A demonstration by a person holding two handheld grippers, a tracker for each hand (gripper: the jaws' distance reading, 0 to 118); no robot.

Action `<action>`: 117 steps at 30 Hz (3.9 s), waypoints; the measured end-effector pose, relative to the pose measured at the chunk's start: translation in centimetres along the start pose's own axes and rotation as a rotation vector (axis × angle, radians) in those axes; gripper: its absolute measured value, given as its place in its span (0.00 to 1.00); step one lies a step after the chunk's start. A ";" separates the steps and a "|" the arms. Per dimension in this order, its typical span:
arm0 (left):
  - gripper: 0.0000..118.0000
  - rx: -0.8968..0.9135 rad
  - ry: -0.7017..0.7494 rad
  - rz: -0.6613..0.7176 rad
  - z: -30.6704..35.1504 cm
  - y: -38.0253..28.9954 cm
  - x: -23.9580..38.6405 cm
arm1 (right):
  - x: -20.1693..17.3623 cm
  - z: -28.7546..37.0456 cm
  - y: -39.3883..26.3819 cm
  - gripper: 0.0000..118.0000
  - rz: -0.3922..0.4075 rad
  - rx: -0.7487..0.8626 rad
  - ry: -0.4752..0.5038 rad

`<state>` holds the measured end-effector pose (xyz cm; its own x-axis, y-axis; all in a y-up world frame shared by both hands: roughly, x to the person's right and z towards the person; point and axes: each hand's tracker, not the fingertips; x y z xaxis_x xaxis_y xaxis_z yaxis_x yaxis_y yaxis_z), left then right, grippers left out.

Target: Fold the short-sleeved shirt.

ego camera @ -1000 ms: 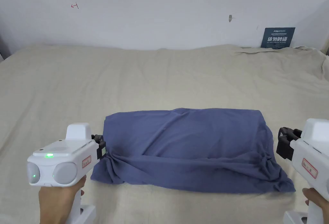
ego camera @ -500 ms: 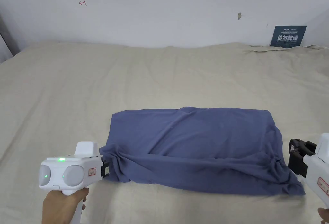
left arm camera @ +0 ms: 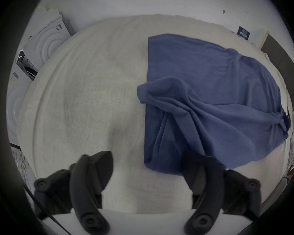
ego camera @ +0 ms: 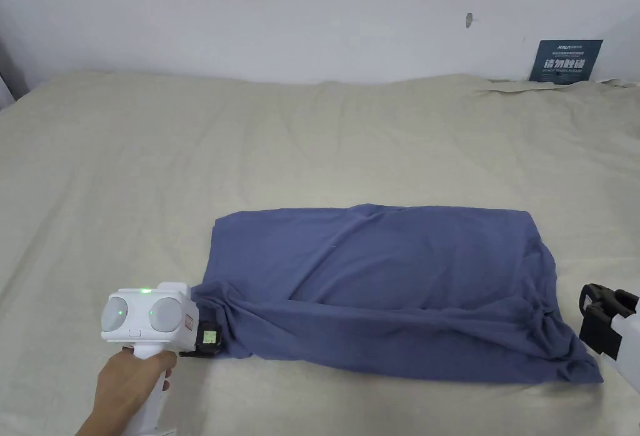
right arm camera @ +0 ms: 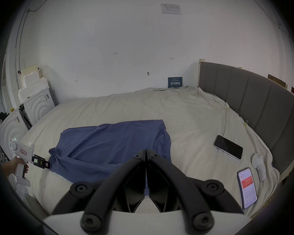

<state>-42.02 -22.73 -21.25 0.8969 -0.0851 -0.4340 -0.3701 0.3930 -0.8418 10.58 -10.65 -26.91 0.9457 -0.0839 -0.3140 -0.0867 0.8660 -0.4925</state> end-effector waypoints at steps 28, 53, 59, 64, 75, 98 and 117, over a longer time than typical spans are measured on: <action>0.02 0.111 -0.211 0.034 5.9 -0.3 -0.1 | 5.4 -13.8 -7.0 0.69 -0.041 -0.525 -0.141; 0.02 0.099 -0.229 0.096 7.8 -5.9 -6.4 | 6.3 -0.2 -5.5 0.07 -0.007 -0.393 -0.020; 0.02 0.044 -0.228 0.074 8.8 -10.5 -7.0 | 5.9 3.2 -8.9 0.07 0.005 -0.452 -0.011; 0.02 0.004 -0.223 0.099 8.1 -12.8 -7.3 | 6.0 3.3 -11.9 0.07 0.006 -0.512 -0.024; 0.03 -0.016 -0.122 0.033 5.1 -14.1 -5.6 | 5.9 -0.1 -14.7 0.07 -0.019 -0.608 -0.085; 0.84 0.699 -0.026 -0.011 22.3 -8.9 1.1 | -0.7 9.4 2.2 0.78 -0.018 0.118 -0.037; 0.00 0.685 -0.134 -0.036 17.5 -5.9 2.6 | -4.0 7.6 3.0 0.00 0.114 0.203 -0.036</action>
<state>-33.22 -9.28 -11.82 0.9441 -0.0125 -0.3294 -0.1432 0.8845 -0.4441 8.96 -3.96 -20.97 0.9443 0.0348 -0.3272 -0.1325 0.9504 -0.2814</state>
